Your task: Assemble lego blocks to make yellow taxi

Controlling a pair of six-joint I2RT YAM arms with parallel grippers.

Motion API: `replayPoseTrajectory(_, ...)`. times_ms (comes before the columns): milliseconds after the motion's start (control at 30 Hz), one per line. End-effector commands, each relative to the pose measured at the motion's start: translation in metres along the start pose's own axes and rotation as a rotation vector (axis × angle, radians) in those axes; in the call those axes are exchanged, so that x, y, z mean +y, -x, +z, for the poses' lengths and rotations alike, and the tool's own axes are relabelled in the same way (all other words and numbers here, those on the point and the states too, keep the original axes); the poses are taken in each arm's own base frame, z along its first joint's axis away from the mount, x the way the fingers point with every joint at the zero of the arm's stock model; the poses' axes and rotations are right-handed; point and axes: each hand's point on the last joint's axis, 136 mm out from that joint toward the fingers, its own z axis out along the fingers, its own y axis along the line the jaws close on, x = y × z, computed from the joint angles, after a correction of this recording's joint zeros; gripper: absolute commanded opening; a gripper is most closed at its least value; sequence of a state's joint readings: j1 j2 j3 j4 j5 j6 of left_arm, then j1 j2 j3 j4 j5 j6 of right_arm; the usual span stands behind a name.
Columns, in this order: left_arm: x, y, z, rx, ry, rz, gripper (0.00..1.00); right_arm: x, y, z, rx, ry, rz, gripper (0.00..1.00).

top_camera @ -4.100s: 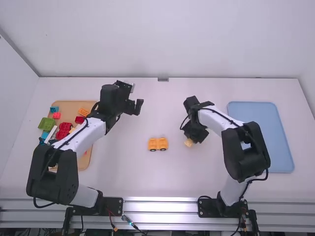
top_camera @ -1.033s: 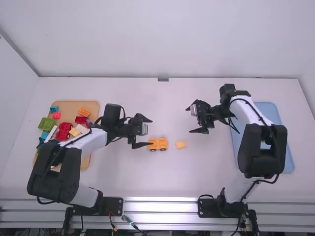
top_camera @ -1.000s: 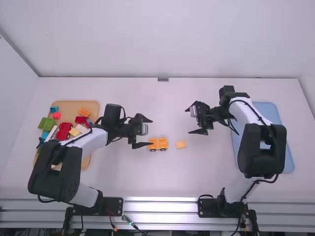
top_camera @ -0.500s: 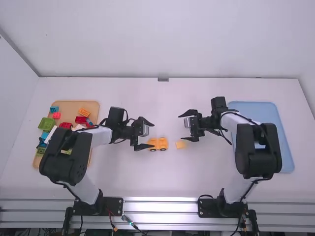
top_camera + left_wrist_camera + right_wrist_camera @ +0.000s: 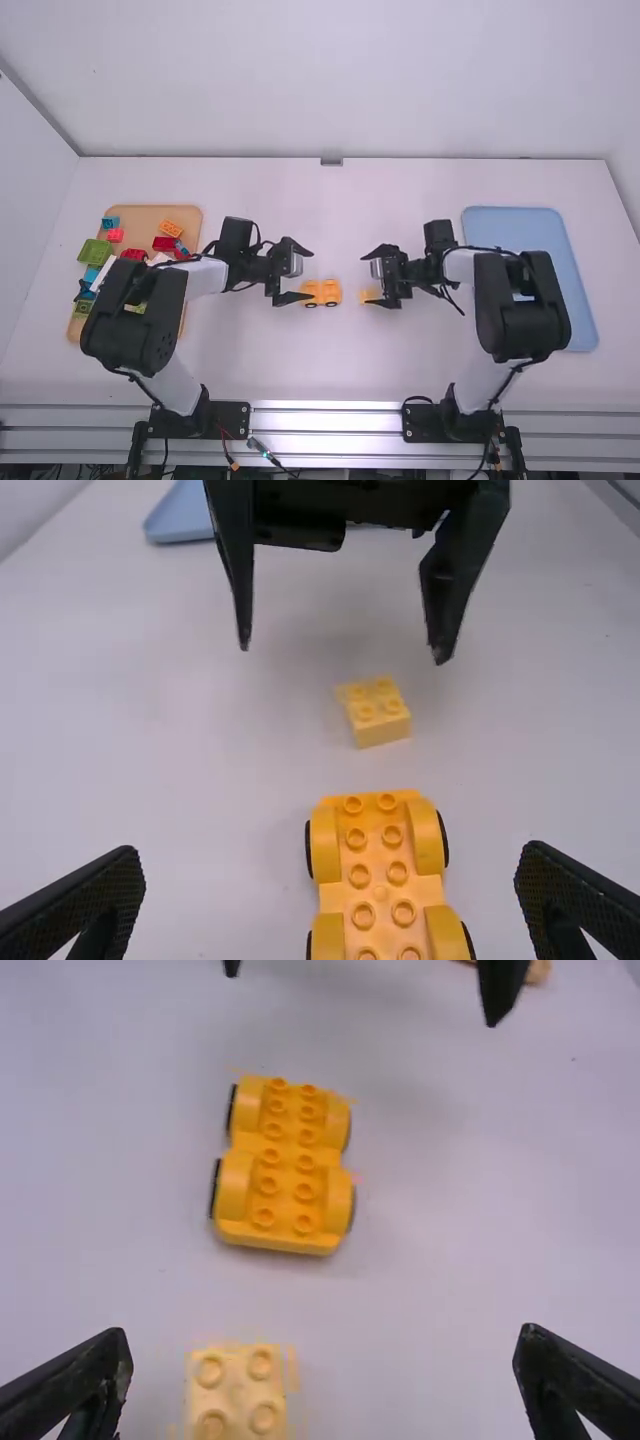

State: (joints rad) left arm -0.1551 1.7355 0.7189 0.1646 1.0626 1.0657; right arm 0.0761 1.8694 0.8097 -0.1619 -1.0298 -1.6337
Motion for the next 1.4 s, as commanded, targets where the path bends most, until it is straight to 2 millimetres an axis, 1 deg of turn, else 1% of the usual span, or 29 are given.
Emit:
replayPoseTrajectory(0, -0.007, -0.002, 0.002, -0.014, -0.022, -0.023, 0.99, 0.005, -0.009, 0.006, -0.024, 0.013, 0.082, 1.00)
replayPoseTrajectory(33, -0.007, -0.002, 0.002, -0.014, -0.022, -0.024, 0.99, 0.004, -0.015, 0.010, -0.027, 0.022, 0.117, 0.99)
replayPoseTrajectory(100, -0.007, -0.002, 0.002, -0.012, -0.021, -0.028, 0.99, 0.006, -0.016, 0.012, -0.043, 0.044, 0.145, 0.99)
replayPoseTrajectory(200, -0.004, -0.001, 0.002, -0.015, -0.012, -0.059, 0.99, 0.013, -0.014, 0.011, -0.054, 0.104, 0.159, 0.99)
replayPoseTrajectory(267, -0.002, 0.000, 0.002, -0.017, -0.007, -0.059, 0.99, 0.019, -0.009, 0.009, -0.064, 0.149, 0.141, 1.00)
replayPoseTrajectory(333, -0.002, 0.000, 0.002, -0.019, -0.006, -0.054, 0.99, 0.022, -0.010, 0.008, -0.056, 0.163, 0.123, 0.97)
replayPoseTrajectory(367, -0.001, 0.000, 0.002, -0.020, -0.004, -0.052, 0.99, 0.022, -0.014, 0.009, -0.039, 0.167, 0.119, 0.92)
replayPoseTrajectory(433, -0.001, 0.000, 0.002, -0.020, -0.004, -0.052, 0.99, 0.022, -0.019, 0.011, -0.023, 0.164, 0.136, 0.89)
replayPoseTrajectory(533, -0.002, 0.000, 0.002, -0.019, -0.007, -0.056, 0.99, 0.021, -0.029, 0.024, -0.020, 0.167, 0.190, 0.85)
replayPoseTrajectory(600, -0.002, 0.000, 0.002, -0.018, -0.007, -0.059, 0.99, 0.024, -0.031, 0.024, -0.020, 0.180, 0.203, 0.84)
replayPoseTrajectory(700, -0.002, 0.000, 0.002, -0.018, -0.008, -0.059, 0.99, 0.029, -0.028, 0.019, -0.030, 0.209, 0.169, 0.80)
replayPoseTrajectory(733, -0.002, 0.000, 0.002, -0.018, -0.008, -0.058, 0.99, 0.030, -0.026, 0.018, -0.034, 0.216, 0.158, 0.77)
replayPoseTrajectory(800, -0.002, 0.000, 0.002, -0.018, -0.006, -0.056, 0.99, 0.032, -0.029, 0.018, -0.020, 0.222, 0.161, 0.76)
replayPoseTrajectory(833, -0.001, 0.000, 0.002, -0.019, -0.005, -0.052, 0.99, 0.032, -0.032, 0.018, 0.001, 0.225, 0.164, 0.67)
replayPoseTrajectory(933, 0.000, 0.001, 0.002, -0.021, -0.002, -0.047, 0.99, 0.033, -0.034, 0.023, 0.012, 0.222, 0.182, 0.64)
replayPoseTrajectory(967, 0.000, 0.001, 0.002, -0.022, -0.001, -0.048, 0.99, 0.032, -0.035, 0.026, 0.014, 0.214, 0.186, 0.56)
replayPoseTrajectory(1000, 0.000, 0.001, 0.002, -0.022, 0.000, -0.050, 0.99, 0.032, -0.035, 0.026, 0.017, 0.213, 0.188, 0.56)
replayPoseTrajectory(1033, 0.001, 0.001, 0.002, -0.023, 0.002, -0.058, 0.99, 0.032, -0.036, 0.028, 0.020, 0.207, 0.192, 0.52)
replayPoseTrajectory(1167, 0.001, 0.001, 0.002, -0.023, 0.002, -0.065, 0.99, 0.032, -0.039, 0.028, 0.022, 0.194, 0.195, 0.46)
replayPoseTrajectory(1233, 0.001, 0.001, 0.002, -0.023, 0.002, -0.063, 0.99, 0.031, -0.041, 0.026, 0.024, 0.187, 0.206, 0.44)
replayPoseTrajectory(1367, 0.001, 0.001, 0.002, -0.023, 0.002, -0.064, 0.99, 0.031, -0.042, 0.022, 0.021, 0.179, 0.221, 0.35)
